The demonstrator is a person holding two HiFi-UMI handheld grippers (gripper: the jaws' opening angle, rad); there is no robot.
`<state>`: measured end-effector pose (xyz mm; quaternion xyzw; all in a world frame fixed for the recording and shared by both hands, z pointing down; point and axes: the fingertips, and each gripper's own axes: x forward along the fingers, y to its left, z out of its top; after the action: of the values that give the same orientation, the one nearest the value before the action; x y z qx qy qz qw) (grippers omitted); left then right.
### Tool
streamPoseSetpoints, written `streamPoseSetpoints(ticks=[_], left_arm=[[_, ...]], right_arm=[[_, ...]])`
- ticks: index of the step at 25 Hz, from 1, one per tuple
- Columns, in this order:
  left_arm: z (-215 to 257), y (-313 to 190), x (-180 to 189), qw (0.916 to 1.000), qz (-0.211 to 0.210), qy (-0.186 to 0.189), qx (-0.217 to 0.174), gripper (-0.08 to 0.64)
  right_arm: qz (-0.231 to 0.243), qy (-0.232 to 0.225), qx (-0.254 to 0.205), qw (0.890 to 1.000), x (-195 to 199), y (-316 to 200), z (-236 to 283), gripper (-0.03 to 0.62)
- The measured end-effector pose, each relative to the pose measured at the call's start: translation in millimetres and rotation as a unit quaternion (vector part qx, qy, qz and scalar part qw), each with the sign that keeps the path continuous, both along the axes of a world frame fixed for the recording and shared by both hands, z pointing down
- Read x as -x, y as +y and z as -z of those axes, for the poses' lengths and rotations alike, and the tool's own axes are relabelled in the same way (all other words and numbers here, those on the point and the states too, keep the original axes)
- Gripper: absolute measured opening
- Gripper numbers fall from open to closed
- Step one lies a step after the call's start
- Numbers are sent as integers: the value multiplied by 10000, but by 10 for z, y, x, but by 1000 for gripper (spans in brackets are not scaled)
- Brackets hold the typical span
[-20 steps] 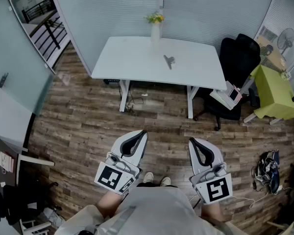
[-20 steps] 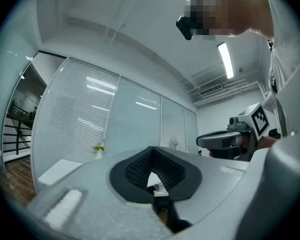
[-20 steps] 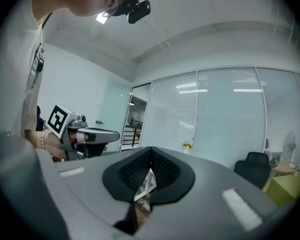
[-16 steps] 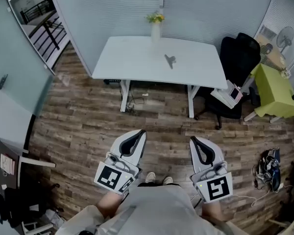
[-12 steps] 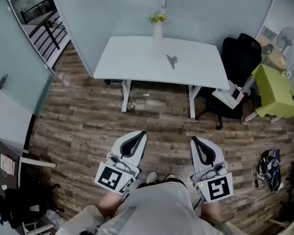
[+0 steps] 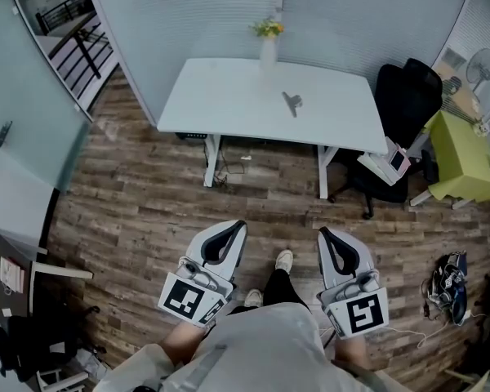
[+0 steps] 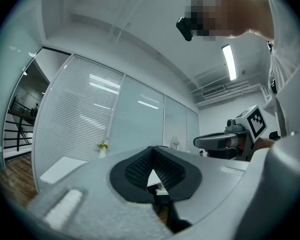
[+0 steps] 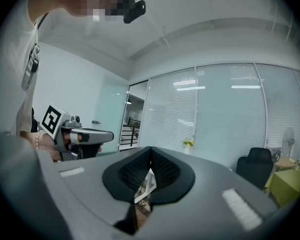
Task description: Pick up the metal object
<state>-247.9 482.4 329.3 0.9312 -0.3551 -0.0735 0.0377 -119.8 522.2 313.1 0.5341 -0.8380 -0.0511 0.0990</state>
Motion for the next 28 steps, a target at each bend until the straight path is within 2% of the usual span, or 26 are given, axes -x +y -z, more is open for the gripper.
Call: streamPoseSetpoints(ticks=[12, 28], left_arm=[[-3, -774, -571, 9999, -68, -69, -73, 6], [95, -1959, -1741, 9998, -85, -163, -115, 6]], right_arm=[[-48, -108, -10, 9999, -567, -786, -54, 2], [-35, -167, 0, 9999, -1736, -1962, -1, 2]])
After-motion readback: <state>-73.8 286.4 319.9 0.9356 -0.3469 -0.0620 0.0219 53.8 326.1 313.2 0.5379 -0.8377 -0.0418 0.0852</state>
